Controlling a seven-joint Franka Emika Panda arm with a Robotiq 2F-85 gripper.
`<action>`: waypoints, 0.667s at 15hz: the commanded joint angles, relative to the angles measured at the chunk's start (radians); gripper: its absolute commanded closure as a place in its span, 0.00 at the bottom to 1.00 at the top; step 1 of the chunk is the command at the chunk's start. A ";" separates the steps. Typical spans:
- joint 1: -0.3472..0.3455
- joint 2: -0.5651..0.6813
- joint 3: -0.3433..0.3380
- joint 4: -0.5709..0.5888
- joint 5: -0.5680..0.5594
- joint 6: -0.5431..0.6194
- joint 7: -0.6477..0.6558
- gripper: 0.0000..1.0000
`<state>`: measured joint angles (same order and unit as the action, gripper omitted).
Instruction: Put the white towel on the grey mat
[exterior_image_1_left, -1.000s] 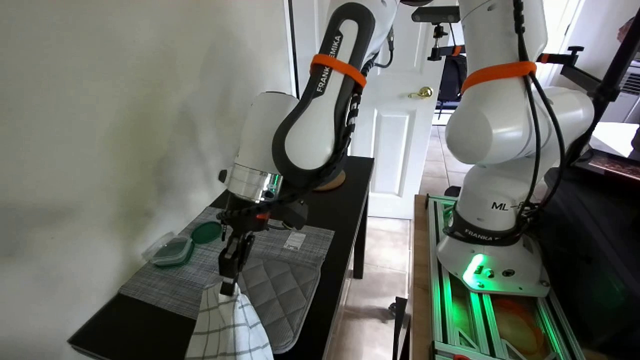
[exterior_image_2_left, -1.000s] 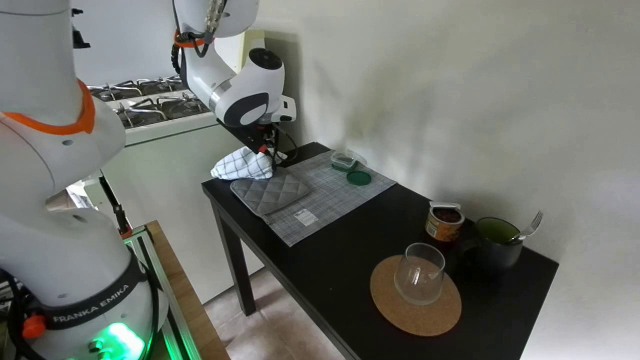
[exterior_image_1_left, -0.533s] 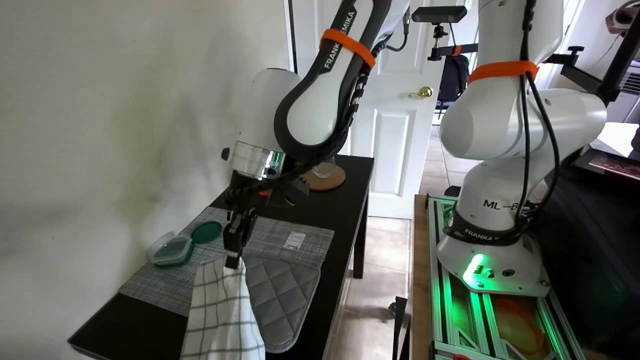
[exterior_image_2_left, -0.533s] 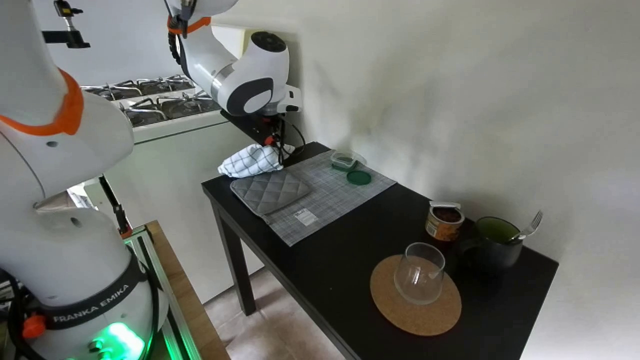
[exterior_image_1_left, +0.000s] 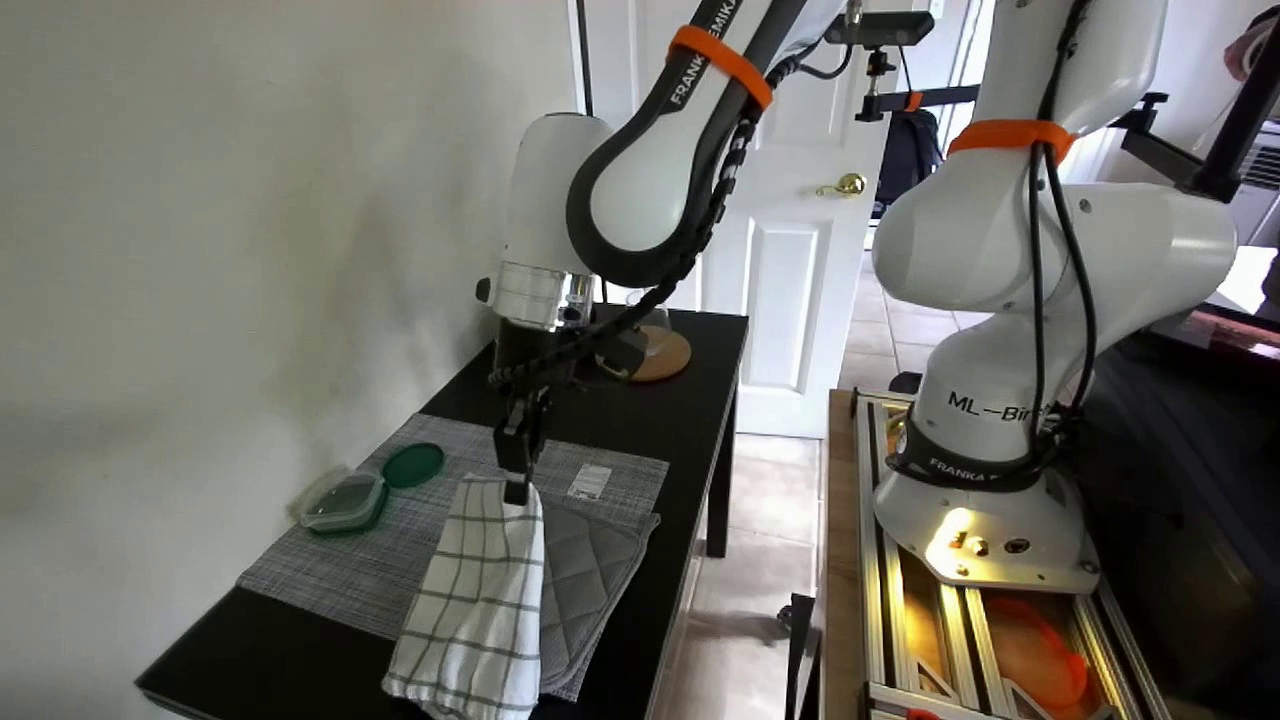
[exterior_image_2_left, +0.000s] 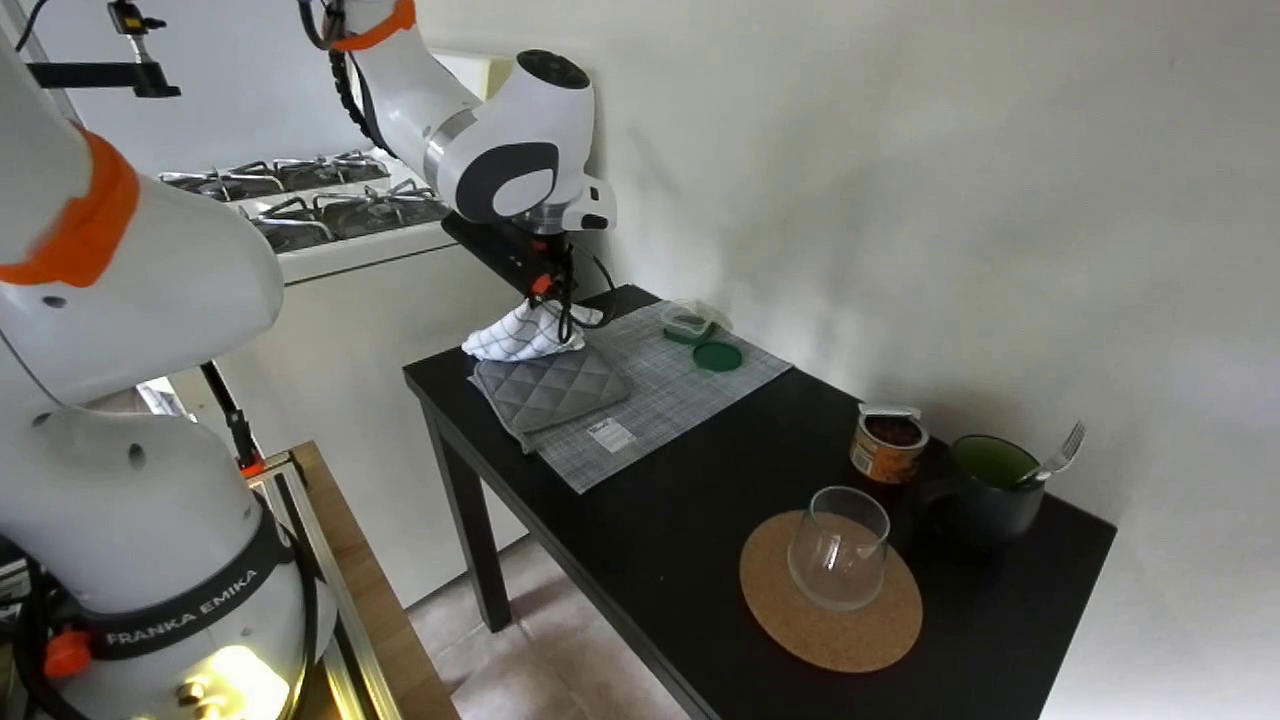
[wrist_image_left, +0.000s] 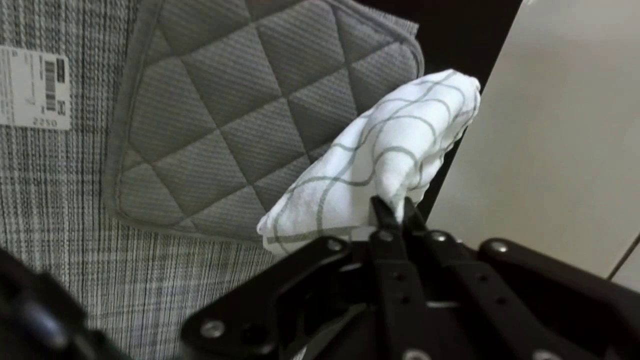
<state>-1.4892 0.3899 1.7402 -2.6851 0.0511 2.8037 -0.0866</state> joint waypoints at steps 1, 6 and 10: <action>-0.130 -0.020 0.118 -0.015 -0.043 -0.186 0.033 0.83; -0.272 -0.047 0.236 -0.015 -0.110 -0.226 0.131 0.40; -0.318 0.026 0.309 -0.019 -0.111 -0.076 0.178 0.11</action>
<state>-1.7715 0.3720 1.9885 -2.6914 -0.0524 2.6220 0.0373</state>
